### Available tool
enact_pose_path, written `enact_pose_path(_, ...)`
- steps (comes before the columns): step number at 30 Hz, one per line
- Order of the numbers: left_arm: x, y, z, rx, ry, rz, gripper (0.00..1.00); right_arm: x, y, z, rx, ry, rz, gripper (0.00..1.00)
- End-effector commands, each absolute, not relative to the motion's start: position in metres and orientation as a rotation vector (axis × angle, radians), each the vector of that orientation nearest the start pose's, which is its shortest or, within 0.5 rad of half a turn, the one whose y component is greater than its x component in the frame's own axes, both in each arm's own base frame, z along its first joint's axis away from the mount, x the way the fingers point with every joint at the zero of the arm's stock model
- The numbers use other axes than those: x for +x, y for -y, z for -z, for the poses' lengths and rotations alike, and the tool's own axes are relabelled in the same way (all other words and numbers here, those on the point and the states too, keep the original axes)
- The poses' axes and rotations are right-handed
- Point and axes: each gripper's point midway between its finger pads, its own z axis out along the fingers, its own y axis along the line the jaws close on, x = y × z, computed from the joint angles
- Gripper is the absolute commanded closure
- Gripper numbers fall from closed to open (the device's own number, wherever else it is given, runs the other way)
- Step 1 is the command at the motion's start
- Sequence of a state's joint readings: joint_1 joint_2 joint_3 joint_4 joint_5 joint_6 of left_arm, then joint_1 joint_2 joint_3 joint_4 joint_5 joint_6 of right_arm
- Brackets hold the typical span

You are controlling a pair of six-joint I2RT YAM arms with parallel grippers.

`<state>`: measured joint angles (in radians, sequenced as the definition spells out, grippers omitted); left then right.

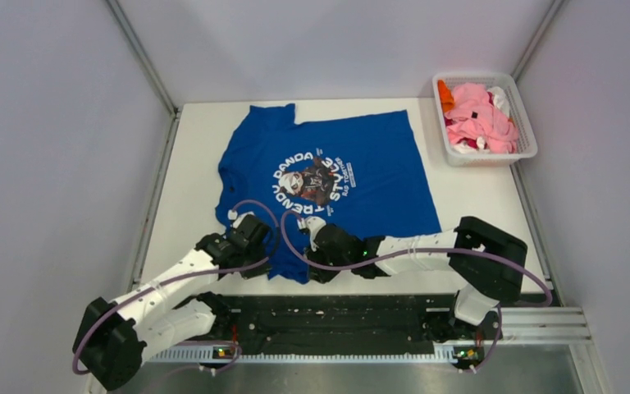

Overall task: Fold and stack the t-shirts
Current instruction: Flatten out the tshirt

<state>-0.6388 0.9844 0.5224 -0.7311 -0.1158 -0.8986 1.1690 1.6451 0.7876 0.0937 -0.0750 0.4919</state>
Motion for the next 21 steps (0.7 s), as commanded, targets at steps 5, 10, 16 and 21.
enact_pose_path(5, 0.135, 0.115, -0.087, -0.373, -2.7, 0.302, 1.0, 0.124, -0.381, -0.073, -0.876, -2.397, -0.841, 1.0)
enact_pose_path(10, 0.128, 0.11, -0.094, -0.367, -2.753, 0.25, 1.0, 0.123, -0.36, -0.069, -0.936, -2.448, -0.717, 1.0)
enact_pose_path(16, 0.115, 0.104, -0.099, -0.349, -2.83, 0.187, 1.0, 0.128, -0.346, -0.069, -0.979, -2.443, -0.615, 1.0)
enact_pose_path(21, 0.093, 0.124, -0.085, -0.263, -2.936, 0.366, 1.0, 0.124, -0.35, -0.059, -0.985, -2.45, -0.655, 1.0)
